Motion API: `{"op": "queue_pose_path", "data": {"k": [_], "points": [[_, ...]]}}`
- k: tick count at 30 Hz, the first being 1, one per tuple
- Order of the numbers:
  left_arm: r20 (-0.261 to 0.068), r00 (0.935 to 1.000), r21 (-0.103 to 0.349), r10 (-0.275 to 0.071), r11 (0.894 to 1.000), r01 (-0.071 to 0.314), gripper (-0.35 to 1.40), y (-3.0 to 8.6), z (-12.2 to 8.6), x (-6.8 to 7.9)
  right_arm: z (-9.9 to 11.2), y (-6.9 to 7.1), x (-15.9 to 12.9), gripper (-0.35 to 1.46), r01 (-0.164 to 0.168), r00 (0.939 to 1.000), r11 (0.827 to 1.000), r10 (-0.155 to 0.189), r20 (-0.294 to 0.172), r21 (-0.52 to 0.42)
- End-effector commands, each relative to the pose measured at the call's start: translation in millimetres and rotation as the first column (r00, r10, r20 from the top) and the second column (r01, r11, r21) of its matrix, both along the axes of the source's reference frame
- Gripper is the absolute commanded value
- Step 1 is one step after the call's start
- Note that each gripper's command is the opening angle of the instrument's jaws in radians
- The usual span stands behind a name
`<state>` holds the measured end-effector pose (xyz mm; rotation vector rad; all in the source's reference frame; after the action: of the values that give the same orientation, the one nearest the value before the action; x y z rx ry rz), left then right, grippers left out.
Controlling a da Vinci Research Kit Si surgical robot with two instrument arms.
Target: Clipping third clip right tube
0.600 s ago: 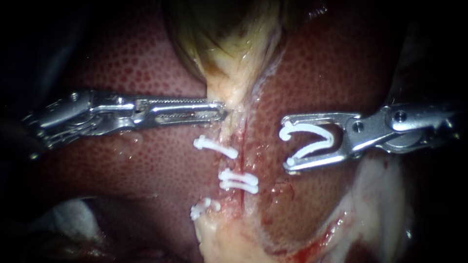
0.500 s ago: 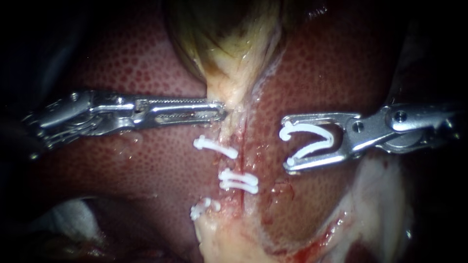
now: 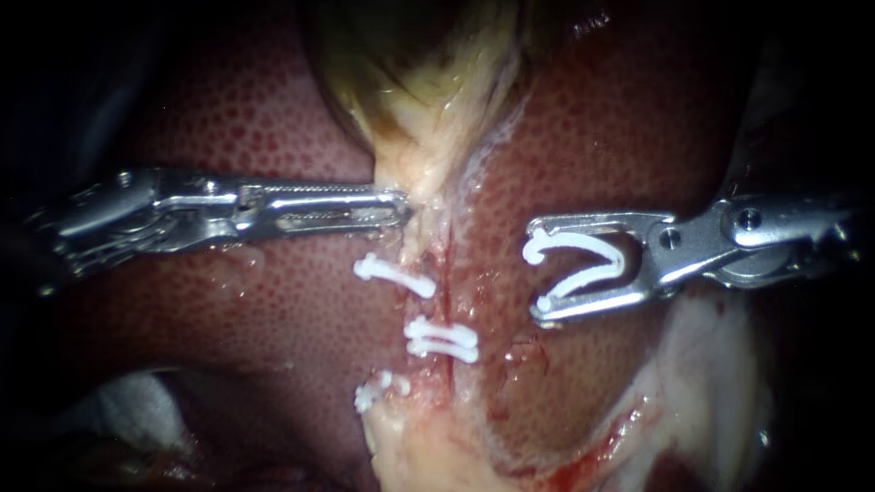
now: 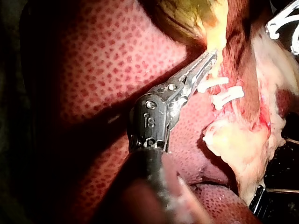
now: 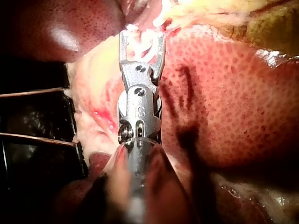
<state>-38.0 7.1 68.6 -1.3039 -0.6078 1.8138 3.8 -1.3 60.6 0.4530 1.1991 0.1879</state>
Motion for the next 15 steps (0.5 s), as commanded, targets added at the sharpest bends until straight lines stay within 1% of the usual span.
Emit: {"op": "queue_pose_path", "data": {"k": [1,4,5,6,10,15], "points": [[0.003,0.9999,-0.002,-0.01,1.0,0.01,-0.35,0.3,-0.5,0.5,0.0,0.0,0.0,0.5,0.0,1.0,1.0,0.0,0.0,0.0],[0.003,0.9998,0.001,-0.021,1.0,0.021,-0.35,0.9,-1.6,1.8,0.1,-0.1,0.0,0.5,0.0,1.0,1.0,0.0,0.0,-0.001],[0.004,0.9995,0.005,-0.032,0.999,0.032,-0.35,1.1,-1.9,2.2,0.1,-0.1,0.0,0.5,0.0,1.0,1.0,0.0,0.0,-0.001],[0.001,0.9995,0.0,-0.033,0.999,0.033,-0.35,1.2,-2.3,2.5,0.1,-0.1,0.0,0.5,0.0,1.0,1.0,0.0,0.0,-0.001],[0.005,0.999,-0.018,-0.045,0.999,0.045,-0.35,2.1,-4.3,4.0,0.1,-0.2,0.0,0.5,0.0,1.0,1.0,0.0,0.0,-0.001],[0.009,0.9982,-0.036,-0.059,0.998,0.059,-0.35,2.8,-6.3,5.3,0.1,-0.2,0.0,0.5,0.0,1.0,1.0,0.0,0.0,-0.001]]}}
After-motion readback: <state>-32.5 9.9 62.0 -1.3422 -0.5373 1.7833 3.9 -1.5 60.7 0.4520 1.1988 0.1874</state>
